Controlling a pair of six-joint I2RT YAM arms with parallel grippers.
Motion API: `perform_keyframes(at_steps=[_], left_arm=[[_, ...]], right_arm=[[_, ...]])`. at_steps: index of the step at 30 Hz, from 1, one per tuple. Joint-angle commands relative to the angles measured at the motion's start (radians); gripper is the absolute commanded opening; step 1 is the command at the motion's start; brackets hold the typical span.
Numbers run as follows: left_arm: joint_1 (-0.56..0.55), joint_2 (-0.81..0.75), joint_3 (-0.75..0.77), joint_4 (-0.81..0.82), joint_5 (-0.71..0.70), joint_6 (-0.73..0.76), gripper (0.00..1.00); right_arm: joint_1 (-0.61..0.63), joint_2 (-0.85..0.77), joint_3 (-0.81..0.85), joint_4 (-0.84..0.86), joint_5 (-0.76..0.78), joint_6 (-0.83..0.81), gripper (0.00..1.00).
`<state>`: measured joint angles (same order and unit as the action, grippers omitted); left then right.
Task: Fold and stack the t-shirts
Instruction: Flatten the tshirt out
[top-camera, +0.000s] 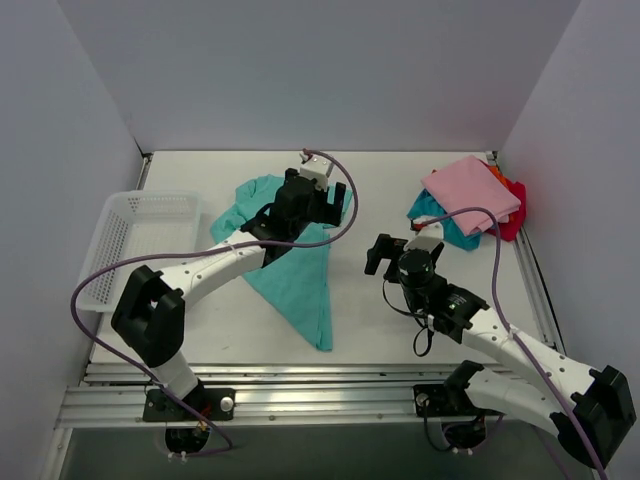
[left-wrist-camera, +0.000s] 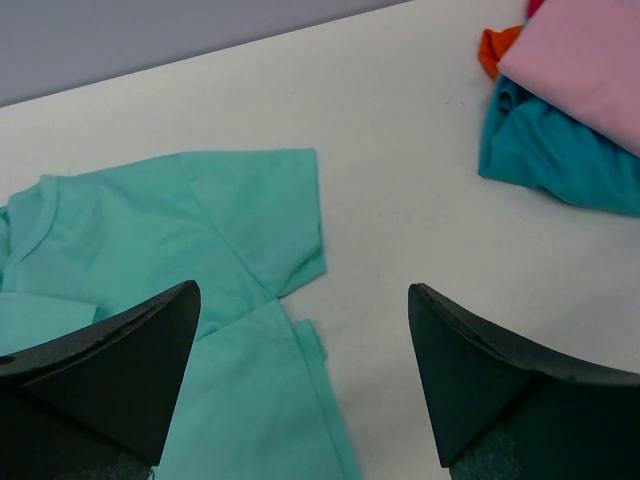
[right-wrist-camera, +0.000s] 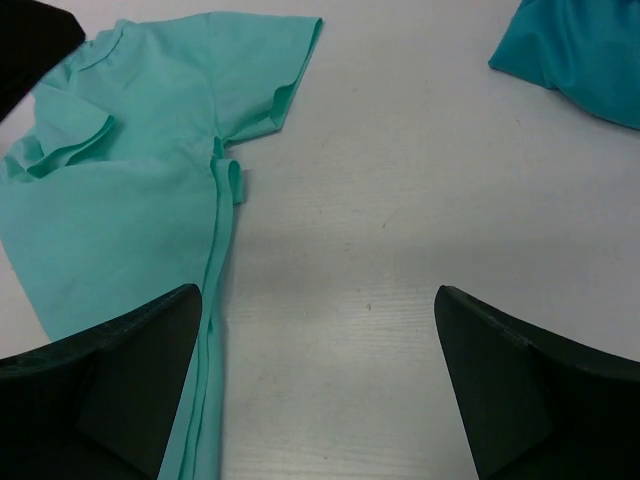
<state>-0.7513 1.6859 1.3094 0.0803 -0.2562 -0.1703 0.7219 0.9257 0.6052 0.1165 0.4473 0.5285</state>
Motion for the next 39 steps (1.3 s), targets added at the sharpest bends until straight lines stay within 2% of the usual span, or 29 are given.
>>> perform_keyframes(at_steps=[1, 7, 9, 13, 16, 21, 27, 31, 39], left_arm=[[0.033, 0.003, 0.021, -0.002, -0.066, 0.017, 0.94], [0.043, -0.002, -0.03, 0.079, -0.098, 0.044, 0.94], [0.055, 0.034, -0.015, 0.059, -0.106, 0.055, 0.94], [0.098, 0.174, 0.221, -0.263, -0.014, -0.015, 0.94], [0.086, 0.3, 0.31, -0.37, 0.046, -0.015, 0.98], [0.032, 0.379, 0.333, -0.373, 0.037, -0.031, 0.98], [0.027, 0.397, 0.317, -0.427, -0.012, -0.08, 0.98], [0.027, 0.411, 0.286, -0.392, -0.012, -0.084, 0.98], [0.027, 0.511, 0.39, -0.404, -0.048, -0.075, 0.99]], right_arm=[[0.011, 0.035, 0.031, 0.011, 0.045, 0.021, 0.99], [0.019, 0.01, 0.015, 0.043, 0.027, 0.005, 1.0], [0.017, 0.021, 0.018, 0.038, 0.024, 0.001, 1.0], [0.017, 0.047, 0.031, 0.012, 0.042, 0.005, 1.0], [0.019, 0.048, 0.038, 0.002, 0.047, 0.004, 1.0], [0.021, 0.041, 0.031, -0.011, 0.08, 0.011, 1.0], [0.021, 0.068, 0.037, -0.021, 0.105, 0.021, 1.0], [0.021, 0.094, 0.048, -0.028, 0.113, 0.022, 1.0], [0.022, 0.105, 0.048, -0.026, 0.122, 0.022, 1.0]])
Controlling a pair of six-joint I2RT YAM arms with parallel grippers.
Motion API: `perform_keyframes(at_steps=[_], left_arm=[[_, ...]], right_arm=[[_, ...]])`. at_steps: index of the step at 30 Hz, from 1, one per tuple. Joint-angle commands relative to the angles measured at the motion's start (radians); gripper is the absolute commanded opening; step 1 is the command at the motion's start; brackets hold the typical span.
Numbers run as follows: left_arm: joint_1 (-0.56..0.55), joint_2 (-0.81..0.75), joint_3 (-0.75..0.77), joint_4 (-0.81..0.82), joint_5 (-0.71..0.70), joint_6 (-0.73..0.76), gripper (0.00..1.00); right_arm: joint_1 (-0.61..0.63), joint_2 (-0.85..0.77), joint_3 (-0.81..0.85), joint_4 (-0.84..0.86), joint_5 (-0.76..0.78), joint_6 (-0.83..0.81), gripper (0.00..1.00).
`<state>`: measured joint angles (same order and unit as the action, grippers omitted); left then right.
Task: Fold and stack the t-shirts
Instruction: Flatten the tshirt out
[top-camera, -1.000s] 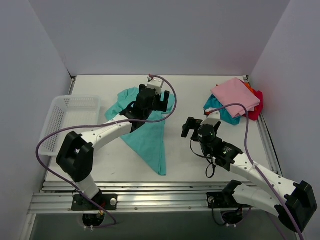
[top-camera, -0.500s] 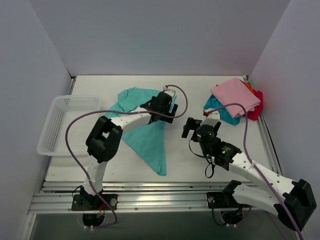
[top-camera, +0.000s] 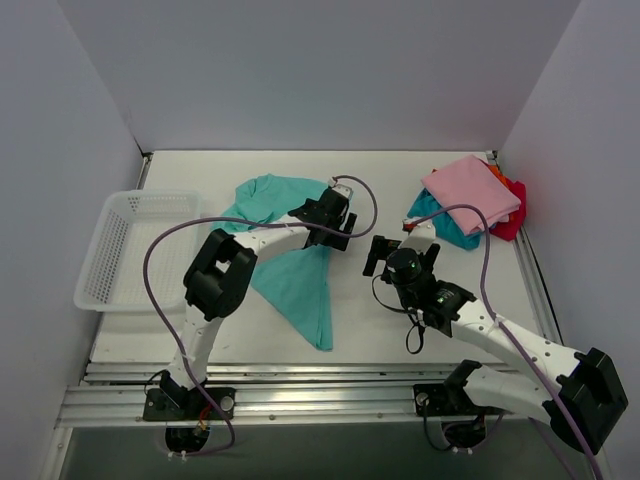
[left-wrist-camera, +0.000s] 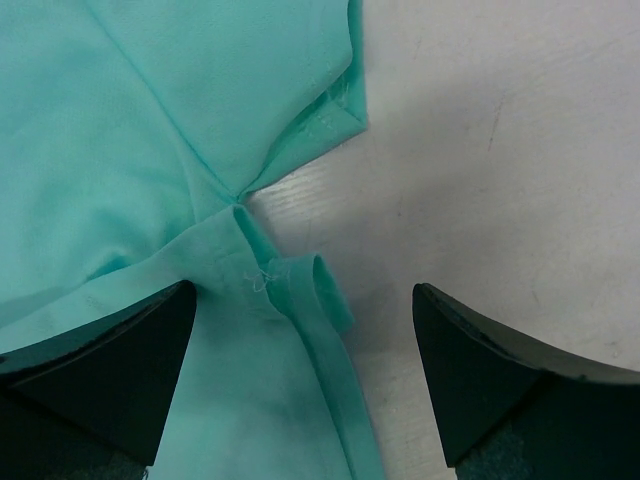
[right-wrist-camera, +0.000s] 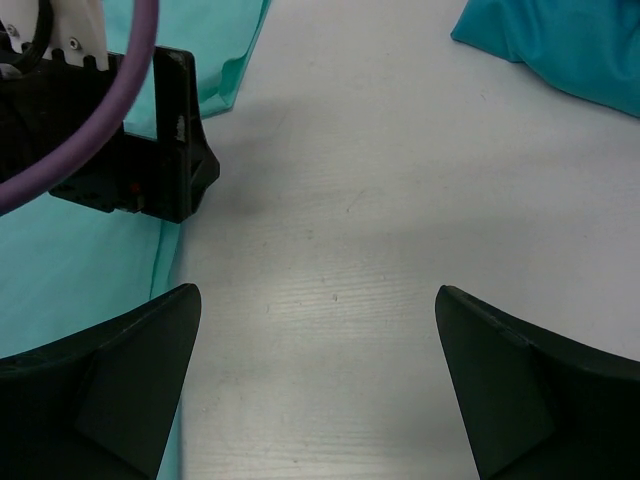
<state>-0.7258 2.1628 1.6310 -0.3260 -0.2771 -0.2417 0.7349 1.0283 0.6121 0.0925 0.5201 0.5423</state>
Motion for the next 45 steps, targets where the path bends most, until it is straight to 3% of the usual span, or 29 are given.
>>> perform_keyframes(at_steps=[1, 8, 9, 13, 16, 25, 32, 33, 40, 45], left_arm=[[0.002, 0.051, 0.078, 0.001, -0.028, -0.001, 0.99], [0.003, 0.081, 0.113, 0.002, -0.059, -0.002, 1.0], [0.003, 0.081, 0.115, 0.004, -0.059, -0.002, 0.92], [0.005, 0.071, 0.115, 0.005, -0.07, -0.008, 0.82], [0.005, 0.058, 0.113, 0.008, -0.08, -0.007, 0.66], [0.005, 0.04, 0.113, 0.008, -0.108, -0.01, 0.53], [0.011, 0.043, 0.125, -0.005, -0.134, -0.013, 0.14], [0.012, 0.043, 0.127, -0.008, -0.139, -0.018, 0.05], [0.014, -0.038, 0.072, 0.002, -0.242, -0.053, 0.02], [0.008, -0.391, -0.201, 0.108, -0.35, -0.146, 0.02]], right_arm=[[0.008, 0.004, 0.041, -0.002, 0.05, 0.008, 1.0], [0.008, 0.021, 0.043, 0.0, 0.049, 0.008, 1.0], [0.008, 0.024, 0.043, 0.0, 0.047, 0.008, 1.0], [0.008, 0.035, 0.046, 0.001, 0.044, 0.008, 1.0], [0.008, 0.042, 0.046, 0.001, 0.043, 0.008, 1.0], [0.008, 0.061, 0.048, 0.007, 0.031, 0.008, 1.0], [0.009, 0.076, 0.051, 0.01, 0.02, 0.007, 1.0], [0.008, 0.078, 0.054, 0.01, 0.018, 0.007, 1.0], [0.008, 0.081, 0.052, 0.012, 0.02, 0.007, 1.0], [0.008, 0.092, 0.052, 0.015, 0.018, 0.005, 1.0]])
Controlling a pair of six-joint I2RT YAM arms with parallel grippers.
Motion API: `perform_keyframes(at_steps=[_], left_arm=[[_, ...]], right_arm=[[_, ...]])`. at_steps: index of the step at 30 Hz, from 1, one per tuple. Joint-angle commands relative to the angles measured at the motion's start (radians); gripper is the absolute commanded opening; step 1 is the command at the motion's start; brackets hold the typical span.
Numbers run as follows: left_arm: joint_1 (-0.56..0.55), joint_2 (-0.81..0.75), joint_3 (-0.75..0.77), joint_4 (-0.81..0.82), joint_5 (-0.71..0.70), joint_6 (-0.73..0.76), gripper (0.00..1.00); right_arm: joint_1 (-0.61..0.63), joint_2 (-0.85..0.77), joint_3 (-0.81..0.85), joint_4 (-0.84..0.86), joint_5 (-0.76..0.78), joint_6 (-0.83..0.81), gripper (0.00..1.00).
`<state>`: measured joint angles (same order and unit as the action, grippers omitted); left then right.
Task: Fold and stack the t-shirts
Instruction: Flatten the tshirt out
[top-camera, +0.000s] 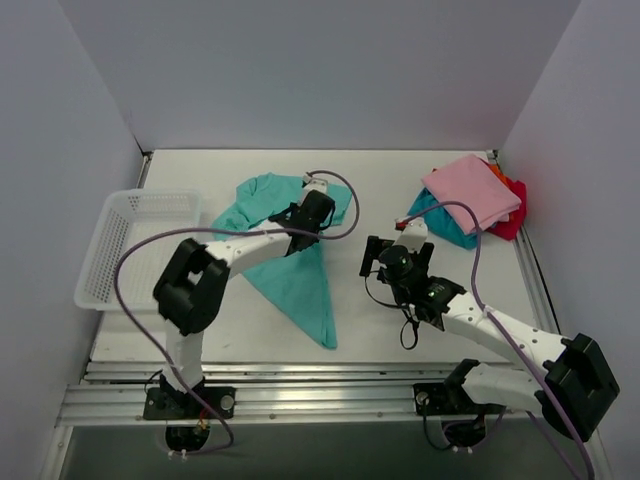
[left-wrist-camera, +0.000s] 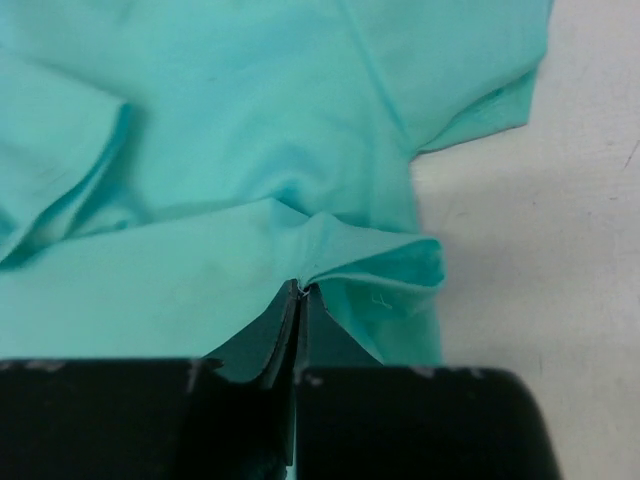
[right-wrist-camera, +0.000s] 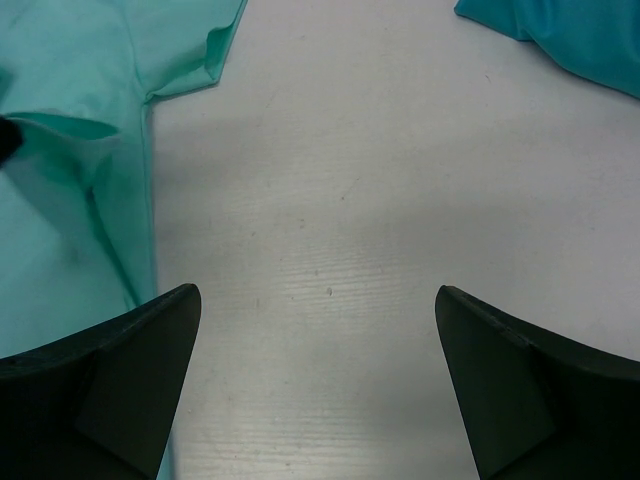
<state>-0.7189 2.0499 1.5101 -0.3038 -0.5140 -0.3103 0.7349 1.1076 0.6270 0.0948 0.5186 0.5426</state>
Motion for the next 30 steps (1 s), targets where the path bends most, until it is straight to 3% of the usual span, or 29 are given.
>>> perform_keyframes(at_steps=[1, 11, 18, 23, 26, 30], left_arm=[[0.001, -0.331, -0.17, 0.092, -0.148, -0.093, 0.02], [-0.025, -1.047, -0.696, 0.022, -0.313, -0.4, 0.02], [-0.03, -1.309, -0.876, -0.227, -0.324, -0.676, 0.02], [-0.033, -1.462, -0.929, -0.455, -0.328, -0.869, 0.02], [-0.034, -1.543, -0.949, -0.494, -0.339, -0.866, 0.02], [-0.034, -1.6, -0.93, -0.535, -0.356, -0.829, 0.02]], right_arm=[[0.011, 0.015, 0.039, 0.016, 0.017, 0.005, 1.0], [0.047, 0.058, 0.036, 0.06, -0.011, -0.019, 1.0], [0.078, 0.144, 0.128, 0.08, -0.107, -0.029, 1.0], [0.08, 0.355, 0.42, 0.056, -0.132, -0.015, 1.0], [0.077, 0.547, 0.578, 0.097, -0.17, -0.052, 1.0], [0.072, 0.848, 1.001, 0.047, -0.229, -0.09, 1.0]])
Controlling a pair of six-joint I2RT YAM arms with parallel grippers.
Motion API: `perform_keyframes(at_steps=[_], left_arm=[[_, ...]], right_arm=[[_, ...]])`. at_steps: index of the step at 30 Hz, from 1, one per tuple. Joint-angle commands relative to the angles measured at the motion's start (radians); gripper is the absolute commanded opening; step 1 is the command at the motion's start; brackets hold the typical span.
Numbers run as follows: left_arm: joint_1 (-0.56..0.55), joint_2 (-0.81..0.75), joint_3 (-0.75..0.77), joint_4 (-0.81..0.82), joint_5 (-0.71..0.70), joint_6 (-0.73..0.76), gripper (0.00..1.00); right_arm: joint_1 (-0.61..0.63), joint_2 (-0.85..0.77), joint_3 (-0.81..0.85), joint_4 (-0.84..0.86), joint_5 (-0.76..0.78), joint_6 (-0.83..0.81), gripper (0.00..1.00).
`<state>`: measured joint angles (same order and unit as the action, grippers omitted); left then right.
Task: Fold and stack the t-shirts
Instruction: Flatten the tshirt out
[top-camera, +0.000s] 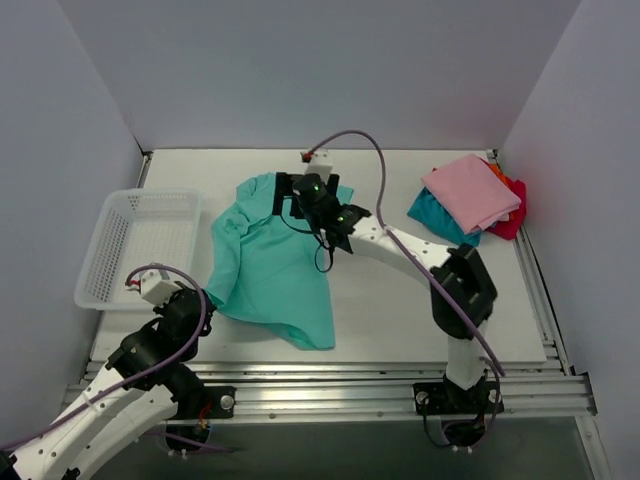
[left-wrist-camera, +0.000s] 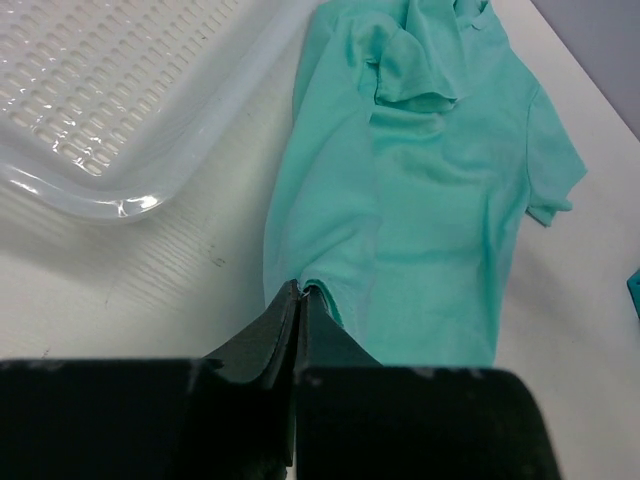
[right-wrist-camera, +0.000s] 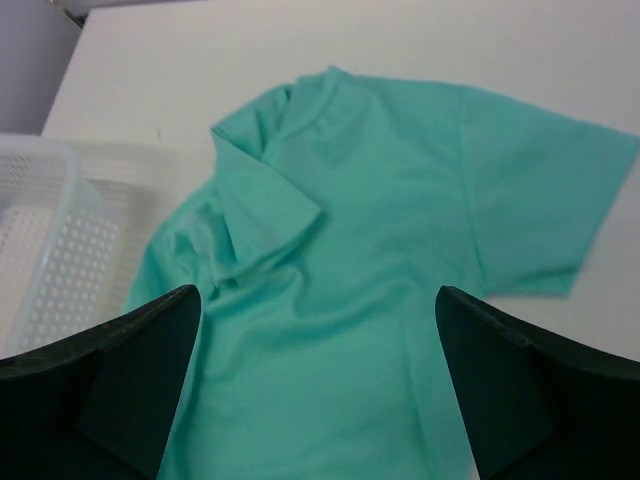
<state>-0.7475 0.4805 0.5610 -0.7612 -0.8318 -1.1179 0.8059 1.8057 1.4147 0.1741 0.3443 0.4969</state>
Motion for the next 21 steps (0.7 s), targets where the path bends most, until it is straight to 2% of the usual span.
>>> perform_keyframes(at_steps=[1, 6, 10, 21], left_arm=[[-0.006, -0.037, 0.022, -0.087, -0.038, -0.022, 0.02], [-0.006, -0.056, 0.001, -0.055, -0.032, 0.0, 0.02], [-0.006, -0.052, -0.004, -0.061, -0.026, 0.0, 0.02], [-0.007, -0.083, -0.012, -0.044, -0.004, 0.029, 0.02]], right_arm=[[-0.001, 0.259, 0.277, -0.036, -0.073, -0.052, 1.0], [-0.05, 0.521, 0.583, -0.036, -0.191, -0.018, 1.0], [-0.085, 0.69, 0.714, -0.044, -0.252, -0.003, 0.99], [-0.108, 0.784, 0.734, 0.057, -0.317, 0.025, 0.99]])
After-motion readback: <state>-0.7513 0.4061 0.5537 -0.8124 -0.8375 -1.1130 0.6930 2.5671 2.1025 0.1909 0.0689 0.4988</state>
